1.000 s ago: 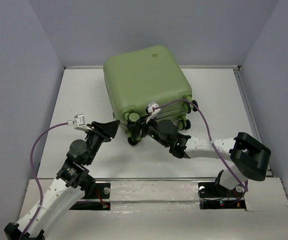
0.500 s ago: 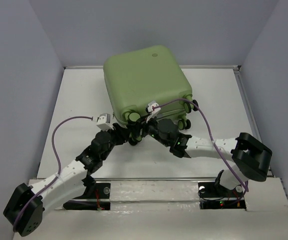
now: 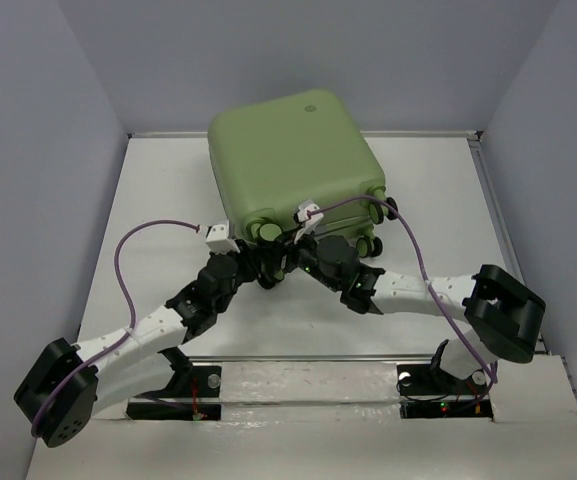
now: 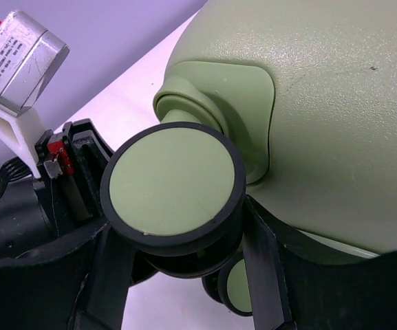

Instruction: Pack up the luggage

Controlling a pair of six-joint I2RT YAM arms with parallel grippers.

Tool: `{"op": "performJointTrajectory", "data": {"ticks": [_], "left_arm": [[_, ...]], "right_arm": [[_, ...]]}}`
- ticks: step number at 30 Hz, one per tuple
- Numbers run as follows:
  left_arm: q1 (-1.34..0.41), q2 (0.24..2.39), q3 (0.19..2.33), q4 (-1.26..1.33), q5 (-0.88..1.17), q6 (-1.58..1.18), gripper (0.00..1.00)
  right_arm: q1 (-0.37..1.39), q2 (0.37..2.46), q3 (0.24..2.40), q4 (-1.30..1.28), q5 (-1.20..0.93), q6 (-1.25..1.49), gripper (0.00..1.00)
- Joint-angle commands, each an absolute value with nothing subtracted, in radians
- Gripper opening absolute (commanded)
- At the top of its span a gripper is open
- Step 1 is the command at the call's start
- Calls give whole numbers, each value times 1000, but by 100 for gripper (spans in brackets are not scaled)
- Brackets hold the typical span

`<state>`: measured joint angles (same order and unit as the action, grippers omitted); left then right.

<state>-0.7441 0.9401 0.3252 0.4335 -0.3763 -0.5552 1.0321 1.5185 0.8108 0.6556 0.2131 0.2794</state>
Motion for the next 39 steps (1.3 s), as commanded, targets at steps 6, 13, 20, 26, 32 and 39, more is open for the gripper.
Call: {"op": "performJointTrajectory", "data": {"ticks": [6,13,20,26,32,39], "left_arm": [[-742,966,422,506,-589,-498,6],[-739,911,408,362,-679,-560,6],[-698,871,361,321,-675,-591,6],[-635,883,376,339,-635,-584,6],[-566,960,466,330,-617,-564,6],[-565,801,462,301,-491,-618,44]], "right_arm": [[1017,1451,793,775,218,310,7],[1017,1361,691,787,291,307,7],[1017,1146,578,710,368,275,7],[1017,1035,545,634,327,276,7],[1017,1042,532,632,321,284,7],[1017,1086,563,624,216,287,7]]}}
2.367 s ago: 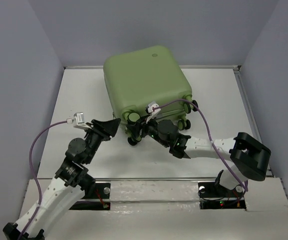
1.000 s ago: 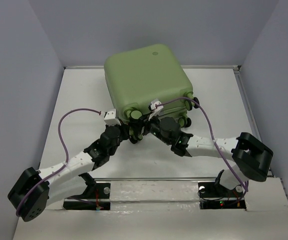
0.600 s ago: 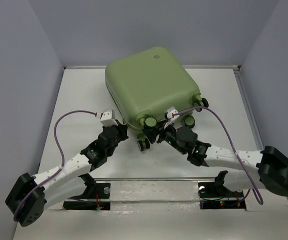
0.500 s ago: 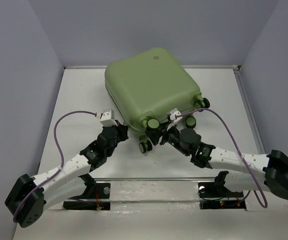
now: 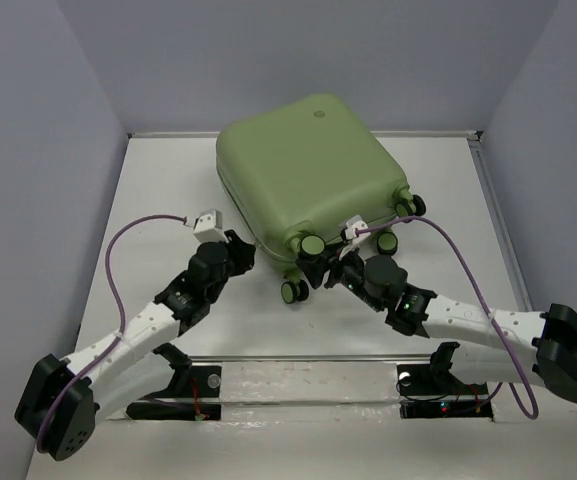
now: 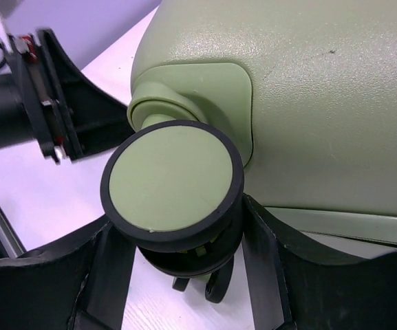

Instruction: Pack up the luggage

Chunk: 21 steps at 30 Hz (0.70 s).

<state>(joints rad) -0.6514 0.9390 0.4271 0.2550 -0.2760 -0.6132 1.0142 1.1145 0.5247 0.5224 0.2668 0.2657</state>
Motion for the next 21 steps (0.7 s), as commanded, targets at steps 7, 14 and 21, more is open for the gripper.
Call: {"op": "performJointTrajectory", "data": {"ticks": [7,14,21], "left_arm": [[-565,553,581,119,-391,-580,99],[-563,450,637,22,-275,-581,99],[-565,339,630,-74,-308,-584,99]], "right_arm": [[1069,1196,669,591,184,281,7],[1166,1347,781,477,224,267,41],[1184,1315,865,309,374,258,100]]}}
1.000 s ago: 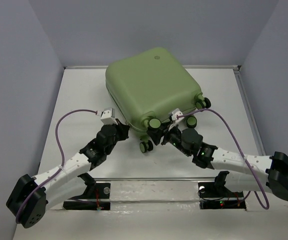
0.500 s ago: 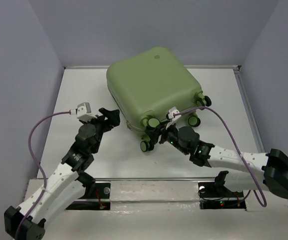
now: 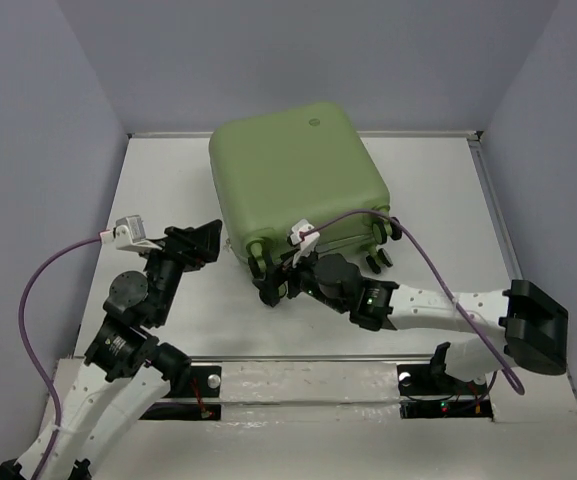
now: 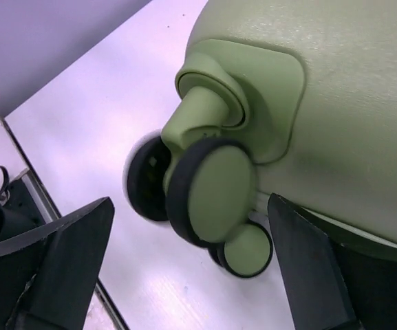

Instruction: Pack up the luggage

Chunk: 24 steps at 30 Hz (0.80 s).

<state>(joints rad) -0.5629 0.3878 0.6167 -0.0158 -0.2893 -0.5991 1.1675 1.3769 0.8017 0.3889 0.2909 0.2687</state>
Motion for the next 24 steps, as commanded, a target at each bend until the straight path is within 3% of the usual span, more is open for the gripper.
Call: {"op": "performJointTrajectory", "data": {"ticks": [1,11,24], "left_arm": [[-565,330,629,-81,-314,-584,99],[-565,293,656,-92,-288,-569,99],[-565,270,761,-66,-233,-540,99]], "right_arm": [[1184,1293,864,290,385,256,100],[1184,902,828,49,417,232,100],[1184,594,749,29,465,201,100]]}}
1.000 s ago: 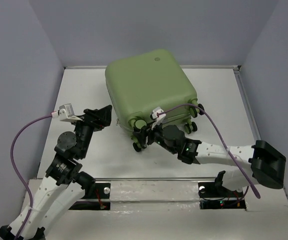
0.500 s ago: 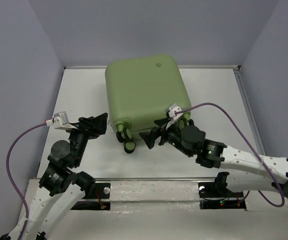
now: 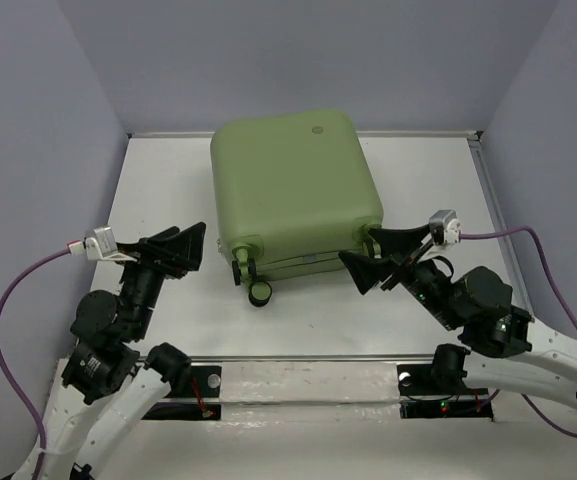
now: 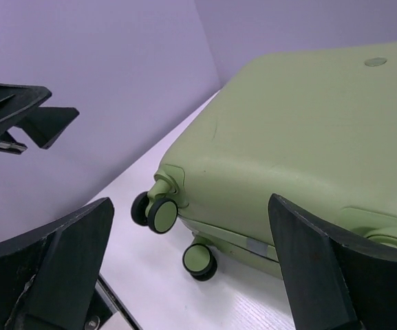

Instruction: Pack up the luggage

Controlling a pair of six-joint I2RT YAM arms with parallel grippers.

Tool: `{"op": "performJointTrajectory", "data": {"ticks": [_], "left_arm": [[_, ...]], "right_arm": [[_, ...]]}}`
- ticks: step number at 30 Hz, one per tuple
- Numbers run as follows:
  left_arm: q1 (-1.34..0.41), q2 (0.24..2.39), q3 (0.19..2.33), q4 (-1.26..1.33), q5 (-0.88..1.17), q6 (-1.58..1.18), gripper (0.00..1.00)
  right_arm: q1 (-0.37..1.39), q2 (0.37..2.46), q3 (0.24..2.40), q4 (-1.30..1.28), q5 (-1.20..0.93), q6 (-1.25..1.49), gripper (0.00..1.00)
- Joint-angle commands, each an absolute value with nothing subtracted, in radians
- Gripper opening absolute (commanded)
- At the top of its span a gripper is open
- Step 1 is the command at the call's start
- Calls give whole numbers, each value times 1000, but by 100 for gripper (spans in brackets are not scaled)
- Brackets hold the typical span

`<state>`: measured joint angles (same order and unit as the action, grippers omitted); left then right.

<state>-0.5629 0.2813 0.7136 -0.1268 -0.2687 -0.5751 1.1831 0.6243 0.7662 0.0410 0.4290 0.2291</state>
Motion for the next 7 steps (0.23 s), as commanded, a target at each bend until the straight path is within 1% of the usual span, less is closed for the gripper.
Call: {"op": "performJointTrajectory", "data": {"ticks": [1,7], "left_arm": [[-565,271,759,-64,-230,-537,99],[-563,285,744,-48,-210,-537,99]], "right_arm": [[1184,592,747,29,465,201,100],[1184,615,755,31,476,193,100]]}}
